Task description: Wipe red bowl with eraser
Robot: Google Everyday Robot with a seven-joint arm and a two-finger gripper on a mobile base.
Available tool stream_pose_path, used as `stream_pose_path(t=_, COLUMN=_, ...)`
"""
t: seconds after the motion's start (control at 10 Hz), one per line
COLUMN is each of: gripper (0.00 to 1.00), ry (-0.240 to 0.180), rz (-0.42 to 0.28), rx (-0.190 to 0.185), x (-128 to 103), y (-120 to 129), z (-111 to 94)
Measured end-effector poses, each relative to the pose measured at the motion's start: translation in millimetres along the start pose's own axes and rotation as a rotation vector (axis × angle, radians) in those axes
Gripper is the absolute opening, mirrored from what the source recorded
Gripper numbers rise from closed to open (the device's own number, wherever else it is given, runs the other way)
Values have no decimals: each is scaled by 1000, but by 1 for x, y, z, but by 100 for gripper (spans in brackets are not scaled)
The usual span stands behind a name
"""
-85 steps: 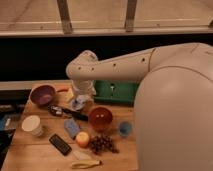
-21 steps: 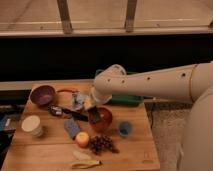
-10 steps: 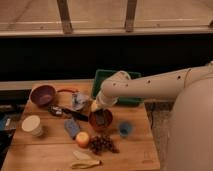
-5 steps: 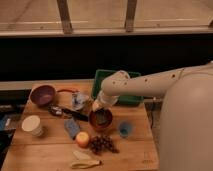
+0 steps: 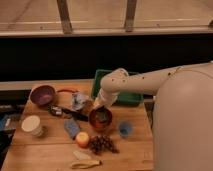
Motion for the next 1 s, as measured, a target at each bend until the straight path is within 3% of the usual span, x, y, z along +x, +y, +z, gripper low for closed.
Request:
stream_pose_path(t=0.5, gripper=0, ry=23, rz=-59, rx=-37, x=6, y=28, z=12)
stream_pose_path(t=0.7, gripper=0, ry=22, rz=-53, rx=-23, x=19, y=24, z=3)
stream_pose_path(t=1.0, gripper=0, ry=33, rz=-13, rx=30, x=34, y=4, z=-2)
